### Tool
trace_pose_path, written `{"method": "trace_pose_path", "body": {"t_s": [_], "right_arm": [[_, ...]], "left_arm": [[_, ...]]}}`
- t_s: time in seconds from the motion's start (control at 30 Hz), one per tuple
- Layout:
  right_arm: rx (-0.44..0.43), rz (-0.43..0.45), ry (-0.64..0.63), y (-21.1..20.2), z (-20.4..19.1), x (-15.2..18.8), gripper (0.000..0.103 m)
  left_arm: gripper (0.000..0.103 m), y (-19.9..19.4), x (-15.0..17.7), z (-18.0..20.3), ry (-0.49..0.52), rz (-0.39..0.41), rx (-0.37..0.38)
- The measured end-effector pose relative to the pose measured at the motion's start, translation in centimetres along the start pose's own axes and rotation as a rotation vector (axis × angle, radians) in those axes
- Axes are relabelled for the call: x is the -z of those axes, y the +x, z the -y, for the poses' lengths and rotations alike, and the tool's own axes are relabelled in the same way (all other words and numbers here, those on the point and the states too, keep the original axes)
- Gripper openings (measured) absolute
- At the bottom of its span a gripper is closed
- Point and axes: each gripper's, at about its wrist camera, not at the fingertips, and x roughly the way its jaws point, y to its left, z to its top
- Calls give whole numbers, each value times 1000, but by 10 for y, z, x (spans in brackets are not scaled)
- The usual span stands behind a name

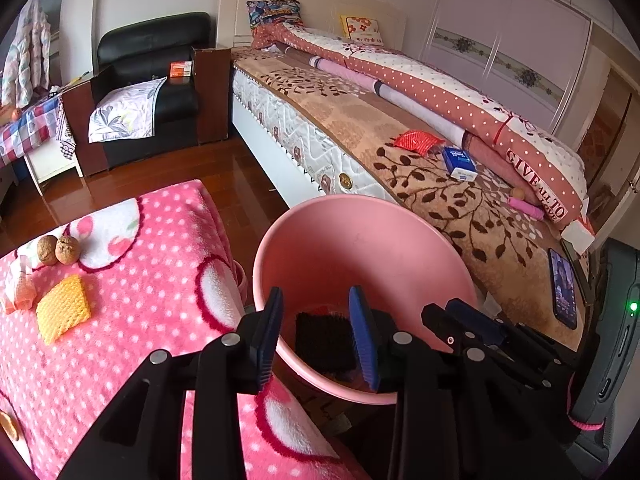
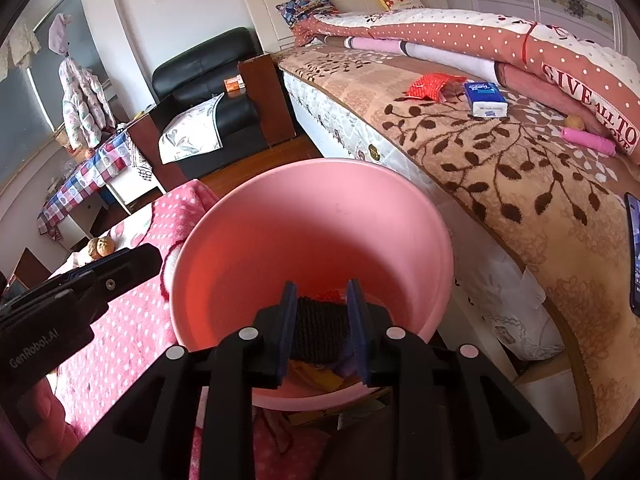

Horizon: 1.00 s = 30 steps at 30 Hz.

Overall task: Collect trash
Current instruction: 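Move both open tools back over the table toward the crumpled wrapper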

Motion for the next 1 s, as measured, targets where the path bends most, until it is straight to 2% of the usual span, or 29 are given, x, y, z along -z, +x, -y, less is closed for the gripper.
{"method": "trace_pose_path", "body": {"t_s": [0.43,0.6,1.0], "right_arm": [[-35,44,-39,-26,-22,0,27],[-59,56,-64,-35,-34,3,27],[-176,45,-164,-49,-75,21,27]], "left_arm": [[35,-36,6,-14,-25,32,-9],[40,-56,8,-24,-35,52,-21],[44,-109,31,-62,-73,58,-67]]}}
